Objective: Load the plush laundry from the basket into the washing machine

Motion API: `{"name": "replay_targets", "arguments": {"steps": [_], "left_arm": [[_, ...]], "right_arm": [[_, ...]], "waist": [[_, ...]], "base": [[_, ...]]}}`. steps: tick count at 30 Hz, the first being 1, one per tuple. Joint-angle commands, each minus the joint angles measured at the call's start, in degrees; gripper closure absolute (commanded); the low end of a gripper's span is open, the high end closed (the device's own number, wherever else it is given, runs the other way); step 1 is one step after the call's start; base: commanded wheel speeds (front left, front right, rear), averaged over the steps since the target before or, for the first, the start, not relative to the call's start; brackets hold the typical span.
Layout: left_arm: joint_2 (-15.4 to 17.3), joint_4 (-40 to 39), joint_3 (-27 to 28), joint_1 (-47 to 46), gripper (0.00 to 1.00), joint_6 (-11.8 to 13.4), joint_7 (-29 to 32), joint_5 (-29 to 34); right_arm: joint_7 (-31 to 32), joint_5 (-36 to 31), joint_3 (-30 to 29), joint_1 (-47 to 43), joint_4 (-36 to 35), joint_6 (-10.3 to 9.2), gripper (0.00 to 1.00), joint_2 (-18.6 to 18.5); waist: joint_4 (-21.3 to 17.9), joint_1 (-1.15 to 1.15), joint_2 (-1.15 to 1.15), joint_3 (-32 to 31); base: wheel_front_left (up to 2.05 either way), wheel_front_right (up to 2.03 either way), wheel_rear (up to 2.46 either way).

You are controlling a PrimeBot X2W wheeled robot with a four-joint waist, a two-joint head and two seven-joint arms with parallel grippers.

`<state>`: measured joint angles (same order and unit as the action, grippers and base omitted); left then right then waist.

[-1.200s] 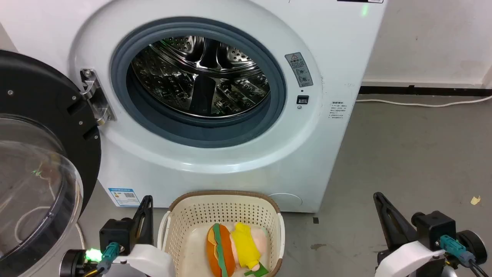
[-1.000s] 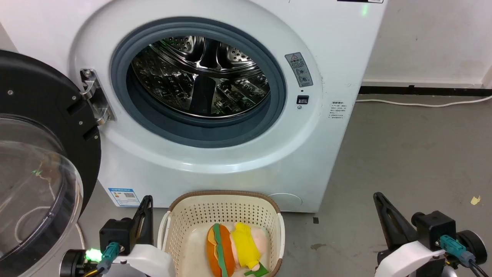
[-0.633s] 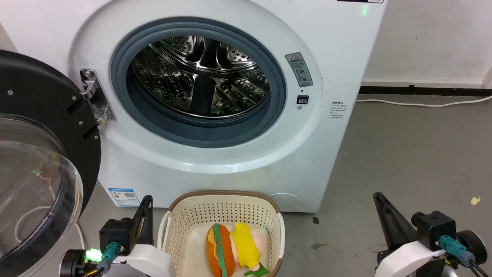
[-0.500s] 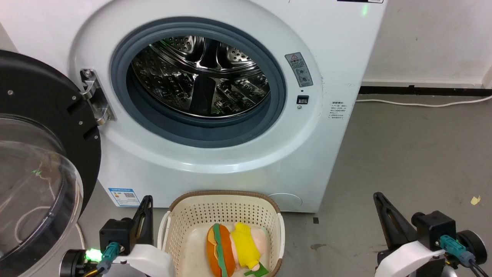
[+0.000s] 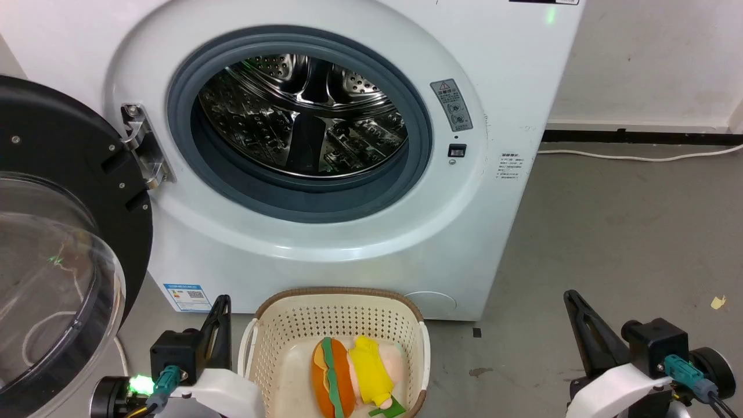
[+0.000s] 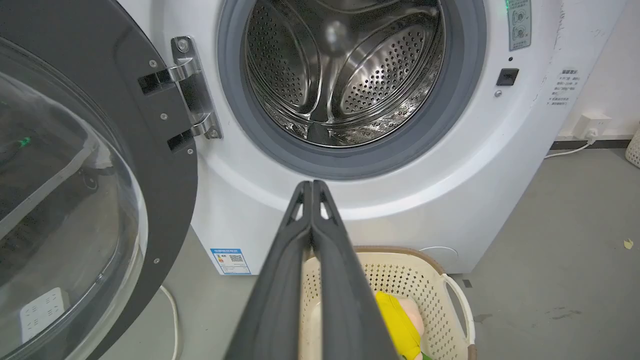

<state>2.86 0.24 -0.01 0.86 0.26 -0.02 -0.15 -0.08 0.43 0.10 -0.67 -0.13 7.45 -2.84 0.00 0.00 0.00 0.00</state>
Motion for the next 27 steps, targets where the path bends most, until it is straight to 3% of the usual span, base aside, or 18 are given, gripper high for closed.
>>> {"name": "replay_targets", "arguments": {"steps": [1, 16, 17, 27], "left_arm": [[0.0, -0.2, 0.0, -0.9, 1.00, -0.3, 0.0, 0.1], [0.0, -0.2, 0.0, -0.9, 1.00, -0.3, 0.0, 0.1], [0.0, 0.0, 0.0, 0.0, 0.00, 0.0, 0.0, 0.0], [0.0, -0.3, -0.6, 0.0, 0.00, 0.3, -0.7, -0.6]], "right_arm": [[0.1, -0.4, -0.1, 0.7, 0.1, 0.03, 1.00, 0.0], [0.1, -0.4, -0.1, 0.7, 0.1, 0.03, 1.00, 0.0], [0.0, 0.0, 0.0, 0.0, 0.0, 0.00, 0.00, 0.0], [-0.7, 1.0, -0.5, -0.3, -0.3, 0.00, 0.00, 0.0]], "waist": [[0.0, 0.00, 0.00, 0.0], [0.0, 0.00, 0.00, 0.0], [0.0, 0.00, 0.00, 0.0], [-0.1, 0.00, 0.00, 0.2]], "base": [[0.00, 0.00, 0.00], [0.00, 0.00, 0.00], [0.00, 0.00, 0.00], [0.00, 0.00, 0.00]]}}
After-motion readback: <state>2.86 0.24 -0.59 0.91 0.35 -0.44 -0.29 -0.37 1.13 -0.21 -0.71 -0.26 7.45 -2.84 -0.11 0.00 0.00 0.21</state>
